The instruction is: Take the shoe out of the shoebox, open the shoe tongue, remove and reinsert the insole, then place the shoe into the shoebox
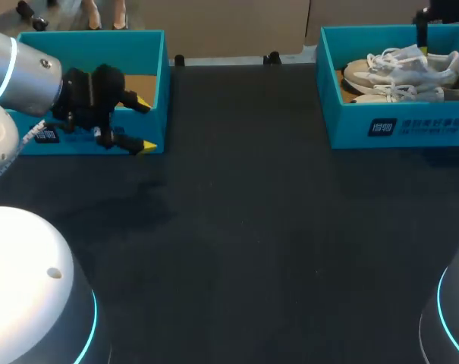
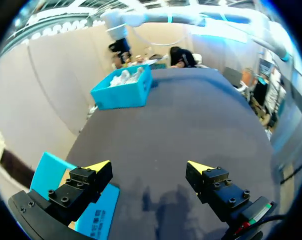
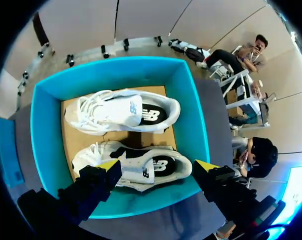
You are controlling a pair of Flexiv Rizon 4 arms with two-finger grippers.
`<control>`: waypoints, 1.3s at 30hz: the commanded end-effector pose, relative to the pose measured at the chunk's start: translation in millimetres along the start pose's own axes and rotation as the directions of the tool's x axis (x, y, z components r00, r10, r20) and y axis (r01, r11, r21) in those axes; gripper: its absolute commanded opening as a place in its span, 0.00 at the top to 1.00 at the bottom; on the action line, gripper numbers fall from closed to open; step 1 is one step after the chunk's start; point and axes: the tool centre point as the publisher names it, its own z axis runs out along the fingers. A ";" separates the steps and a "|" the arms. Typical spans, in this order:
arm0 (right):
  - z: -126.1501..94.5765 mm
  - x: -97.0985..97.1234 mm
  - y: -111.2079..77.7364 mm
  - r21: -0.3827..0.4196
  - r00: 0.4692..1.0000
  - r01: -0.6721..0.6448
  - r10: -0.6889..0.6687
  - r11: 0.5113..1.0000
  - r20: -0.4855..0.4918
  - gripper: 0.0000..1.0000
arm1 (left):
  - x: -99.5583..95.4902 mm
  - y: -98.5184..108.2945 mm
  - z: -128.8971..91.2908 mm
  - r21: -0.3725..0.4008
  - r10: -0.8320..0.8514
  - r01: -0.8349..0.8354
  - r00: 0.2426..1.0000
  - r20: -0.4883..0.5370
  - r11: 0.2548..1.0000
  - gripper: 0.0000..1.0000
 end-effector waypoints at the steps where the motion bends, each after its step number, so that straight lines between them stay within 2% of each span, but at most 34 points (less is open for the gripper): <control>1: -6.4 -1.8 -8.1 -0.062 1.000 -0.012 0.013 0.998 0.007 0.00 | 3.5 -8.8 -10.0 -0.090 -0.087 0.095 0.992 0.088 0.991 0.00; 11: -6.4 -1.8 -8.1 -0.062 1.000 -0.012 0.013 0.998 0.007 0.00 | -16.6 -24.0 -30.0 -0.127 -0.270 0.308 0.930 0.251 0.943 0.00; 14: -6.4 -1.8 -8.1 -0.062 1.000 -0.012 0.013 0.998 0.007 0.00 | -23.6 -24.8 -33.0 -0.144 -0.340 0.391 0.895 0.288 0.909 0.00; 17: -6.4 -1.8 -8.1 -0.062 1.000 -0.012 0.013 0.998 0.007 0.00 | -29.3 -21.0 -35.2 -0.186 -0.425 0.505 0.837 0.345 0.843 0.00; 22: -10.6 2.6 -12.7 -0.062 1.000 0.017 -0.018 0.998 -0.019 0.00 | -35.5 -17.3 -40.5 -0.181 -0.506 0.618 0.750 0.427 0.765 0.00; 31: -20.8 13.0 -56.1 0.045 0.995 0.074 -0.071 0.996 -0.071 0.00 | -50.0 -5.4 -41.8 -0.157 -0.555 0.722 0.635 0.538 0.674 0.00; 34: -25.5 16.2 -71.7 0.046 0.994 0.078 -0.074 0.996 -0.082 0.00 | -54.4 -2.5 -42.4 -0.134 -0.569 0.746 0.599 0.564 0.653 0.00; 39: -31.8 24.7 -92.1 -0.005 0.991 0.069 -0.069 0.998 -0.118 0.00 | -62.1 0.9 -42.1 -0.103 -0.597 0.772 0.561 0.574 0.627 0.00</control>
